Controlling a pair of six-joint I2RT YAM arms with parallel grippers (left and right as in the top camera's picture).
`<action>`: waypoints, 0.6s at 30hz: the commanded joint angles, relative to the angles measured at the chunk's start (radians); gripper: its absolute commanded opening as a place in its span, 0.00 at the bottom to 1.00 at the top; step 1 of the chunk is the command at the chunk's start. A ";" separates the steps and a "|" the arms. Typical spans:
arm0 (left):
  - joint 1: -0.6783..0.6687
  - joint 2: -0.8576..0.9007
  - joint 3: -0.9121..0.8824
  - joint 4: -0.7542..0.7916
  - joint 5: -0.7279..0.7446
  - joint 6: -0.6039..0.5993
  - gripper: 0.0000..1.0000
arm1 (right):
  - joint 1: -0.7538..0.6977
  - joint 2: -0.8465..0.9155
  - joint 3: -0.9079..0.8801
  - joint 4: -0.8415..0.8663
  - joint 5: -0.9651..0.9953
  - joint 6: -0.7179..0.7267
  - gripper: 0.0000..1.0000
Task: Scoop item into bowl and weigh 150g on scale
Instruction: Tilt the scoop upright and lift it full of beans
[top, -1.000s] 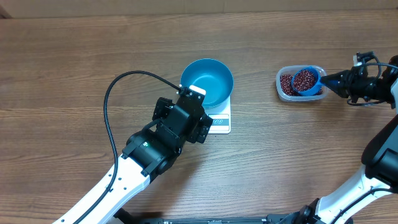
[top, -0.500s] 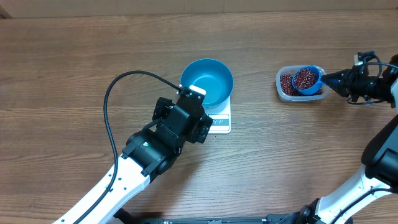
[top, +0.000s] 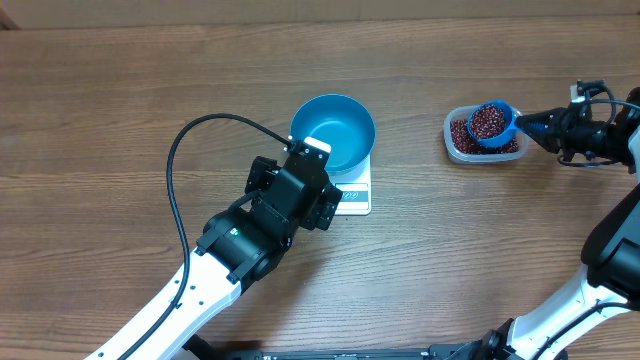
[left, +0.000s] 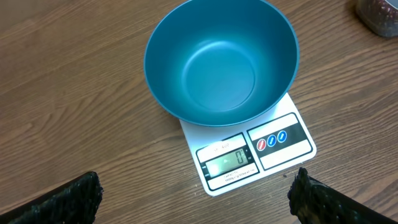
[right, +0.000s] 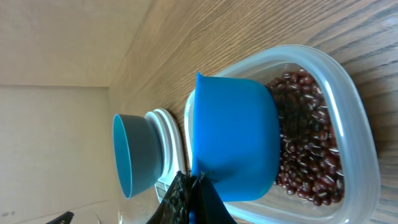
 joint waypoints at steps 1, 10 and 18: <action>0.004 0.000 0.023 0.003 -0.006 0.000 1.00 | -0.007 0.006 -0.006 0.005 -0.059 0.000 0.04; 0.004 0.000 0.023 0.003 -0.006 0.000 1.00 | -0.007 0.006 -0.006 0.001 -0.076 0.000 0.04; 0.004 0.000 0.023 0.003 -0.006 0.000 1.00 | -0.007 0.006 -0.006 0.006 -0.201 -0.004 0.04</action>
